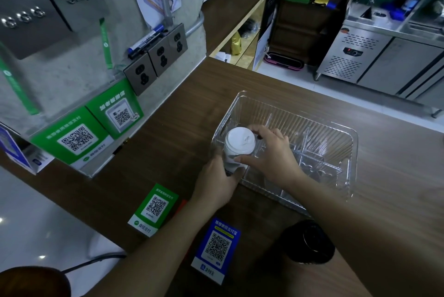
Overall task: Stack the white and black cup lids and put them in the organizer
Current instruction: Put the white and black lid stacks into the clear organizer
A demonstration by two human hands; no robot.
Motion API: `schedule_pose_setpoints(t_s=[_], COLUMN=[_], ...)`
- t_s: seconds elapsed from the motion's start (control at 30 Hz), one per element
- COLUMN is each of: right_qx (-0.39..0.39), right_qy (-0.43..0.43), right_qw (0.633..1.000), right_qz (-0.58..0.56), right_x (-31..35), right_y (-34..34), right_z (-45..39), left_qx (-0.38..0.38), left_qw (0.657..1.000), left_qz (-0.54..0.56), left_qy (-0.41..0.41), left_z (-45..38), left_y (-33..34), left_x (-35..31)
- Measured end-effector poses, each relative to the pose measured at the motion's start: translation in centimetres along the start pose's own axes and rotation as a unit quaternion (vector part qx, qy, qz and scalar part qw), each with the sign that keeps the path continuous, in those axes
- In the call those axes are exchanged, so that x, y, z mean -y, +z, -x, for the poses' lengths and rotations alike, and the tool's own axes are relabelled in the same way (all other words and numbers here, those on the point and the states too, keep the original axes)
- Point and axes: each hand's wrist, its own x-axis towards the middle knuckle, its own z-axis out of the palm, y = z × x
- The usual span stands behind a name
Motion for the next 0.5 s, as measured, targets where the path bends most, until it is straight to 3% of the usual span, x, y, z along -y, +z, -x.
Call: schedule_pose_setpoints(t_s=[0.27, 0.5], right_qx=[0.005, -0.003], right_qy=[-0.017, 0.008], right_qw=[1.000, 0.999], right_qz=[-0.011, -0.046], right_x=[1.2, -0.1], right_y=[-4.5, -7.4], right_z=[4.7, 12.1], left_qx=[-0.061, 0.038], left_qw=[0.996, 0.993], left_qz=[0.065, 0.079], left_qy=[0.018, 0.076], left_z=[5.5, 7.2], left_y=[-2.1, 1.7], left_x=[2.5, 1.4])
